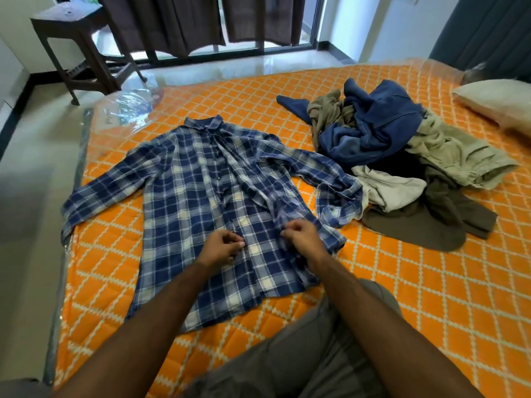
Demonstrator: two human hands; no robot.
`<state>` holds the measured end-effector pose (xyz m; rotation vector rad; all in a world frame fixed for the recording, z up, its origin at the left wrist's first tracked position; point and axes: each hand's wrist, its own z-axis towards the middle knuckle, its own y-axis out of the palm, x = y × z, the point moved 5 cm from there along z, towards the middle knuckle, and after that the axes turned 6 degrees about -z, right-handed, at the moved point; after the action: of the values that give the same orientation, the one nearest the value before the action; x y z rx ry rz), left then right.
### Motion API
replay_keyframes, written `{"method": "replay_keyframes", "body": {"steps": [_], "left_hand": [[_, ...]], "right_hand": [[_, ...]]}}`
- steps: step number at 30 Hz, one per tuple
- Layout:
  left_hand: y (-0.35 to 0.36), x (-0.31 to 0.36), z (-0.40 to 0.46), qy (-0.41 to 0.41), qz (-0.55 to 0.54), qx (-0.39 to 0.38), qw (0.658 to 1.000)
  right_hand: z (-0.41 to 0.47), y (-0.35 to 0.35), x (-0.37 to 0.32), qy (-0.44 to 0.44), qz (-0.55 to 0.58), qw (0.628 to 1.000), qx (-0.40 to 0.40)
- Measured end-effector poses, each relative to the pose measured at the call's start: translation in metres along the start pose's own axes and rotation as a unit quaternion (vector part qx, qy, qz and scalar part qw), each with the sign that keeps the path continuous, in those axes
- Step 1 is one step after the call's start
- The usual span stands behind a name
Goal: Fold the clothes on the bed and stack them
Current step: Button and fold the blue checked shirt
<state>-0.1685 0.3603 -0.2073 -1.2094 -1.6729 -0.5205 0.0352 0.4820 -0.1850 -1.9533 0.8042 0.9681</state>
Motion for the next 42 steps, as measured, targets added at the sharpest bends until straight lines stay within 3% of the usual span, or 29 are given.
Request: {"method": "replay_keyframes", "body": {"steps": [3,9,28,42], "left_hand": [[0.000,-0.003,-0.003,-0.006,-0.054,0.001,0.999],[-0.001,-0.010,-0.007,-0.012,-0.098,0.005,0.995],[0.002,-0.019,0.001,-0.029,-0.089,0.036,0.995],[0.002,-0.018,-0.001,-0.013,-0.081,0.043,0.996]], "right_hand": [[-0.004,0.046,0.002,0.022,-0.019,0.995,-0.093],[0.000,0.076,0.000,0.034,-0.018,0.995,-0.092],[-0.003,0.084,0.001,0.018,0.067,0.994,-0.089],[0.001,0.090,0.002,0.014,0.007,0.999,-0.043]]}}
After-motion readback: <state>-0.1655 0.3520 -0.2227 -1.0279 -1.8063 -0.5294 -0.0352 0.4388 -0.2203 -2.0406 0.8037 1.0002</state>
